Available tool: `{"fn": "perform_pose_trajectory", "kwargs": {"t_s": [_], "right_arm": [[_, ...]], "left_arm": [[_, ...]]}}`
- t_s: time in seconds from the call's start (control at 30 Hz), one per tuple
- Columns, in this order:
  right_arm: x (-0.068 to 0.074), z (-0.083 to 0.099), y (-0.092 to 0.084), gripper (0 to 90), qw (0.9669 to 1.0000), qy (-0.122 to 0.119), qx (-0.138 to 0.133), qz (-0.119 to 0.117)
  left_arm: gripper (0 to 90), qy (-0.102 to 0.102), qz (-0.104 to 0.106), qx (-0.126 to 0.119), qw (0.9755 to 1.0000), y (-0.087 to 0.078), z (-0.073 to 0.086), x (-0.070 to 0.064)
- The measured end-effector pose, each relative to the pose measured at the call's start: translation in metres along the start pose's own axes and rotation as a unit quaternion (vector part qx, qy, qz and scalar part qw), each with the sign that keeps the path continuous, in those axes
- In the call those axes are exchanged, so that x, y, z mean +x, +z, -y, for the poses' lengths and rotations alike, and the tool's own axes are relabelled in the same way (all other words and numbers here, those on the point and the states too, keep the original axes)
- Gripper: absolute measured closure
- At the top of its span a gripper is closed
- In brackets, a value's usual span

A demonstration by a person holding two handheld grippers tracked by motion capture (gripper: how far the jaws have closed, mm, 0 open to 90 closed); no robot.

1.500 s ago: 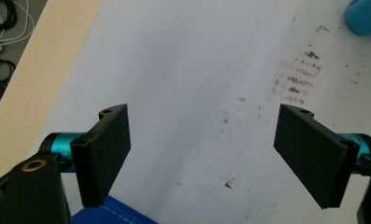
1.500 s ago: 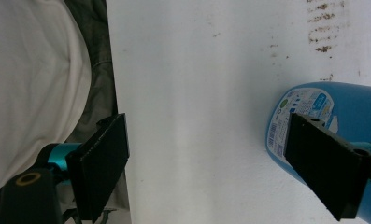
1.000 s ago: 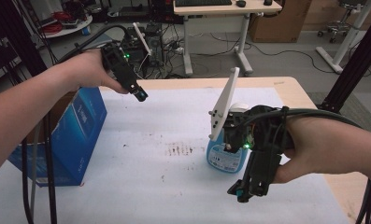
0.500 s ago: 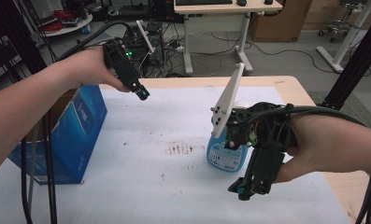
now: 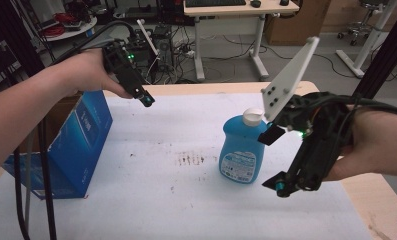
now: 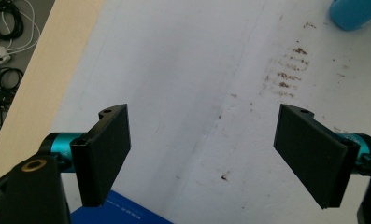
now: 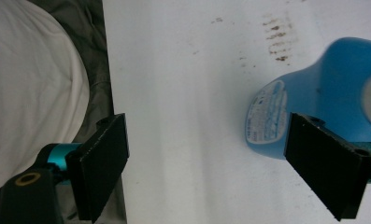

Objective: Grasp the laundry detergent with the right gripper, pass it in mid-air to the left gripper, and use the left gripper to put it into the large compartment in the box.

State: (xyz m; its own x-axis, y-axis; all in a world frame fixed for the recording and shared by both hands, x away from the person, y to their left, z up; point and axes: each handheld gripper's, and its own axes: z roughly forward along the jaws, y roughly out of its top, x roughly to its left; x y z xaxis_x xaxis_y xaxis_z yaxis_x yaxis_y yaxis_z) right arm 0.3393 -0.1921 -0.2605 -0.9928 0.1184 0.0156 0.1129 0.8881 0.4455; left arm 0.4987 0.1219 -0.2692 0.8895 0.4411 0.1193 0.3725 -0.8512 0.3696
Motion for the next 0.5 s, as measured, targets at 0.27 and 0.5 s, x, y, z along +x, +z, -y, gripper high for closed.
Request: {"fn": "perform_pose_trajectory", "kwargs": {"t_s": [0.27,0.5], "right_arm": [[-0.014,0.023,-0.029,13.3,0.9981,0.021,-0.054,0.021],[-0.027,0.042,-0.041,13.3,0.9946,0.048,-0.087,0.030]], "left_arm": [[19.0,0.002,0.001,-0.003,1.0000,-0.003,0.001,0.000],[18.9,0.003,0.002,-0.004,1.0000,-0.005,0.003,0.000]]}}
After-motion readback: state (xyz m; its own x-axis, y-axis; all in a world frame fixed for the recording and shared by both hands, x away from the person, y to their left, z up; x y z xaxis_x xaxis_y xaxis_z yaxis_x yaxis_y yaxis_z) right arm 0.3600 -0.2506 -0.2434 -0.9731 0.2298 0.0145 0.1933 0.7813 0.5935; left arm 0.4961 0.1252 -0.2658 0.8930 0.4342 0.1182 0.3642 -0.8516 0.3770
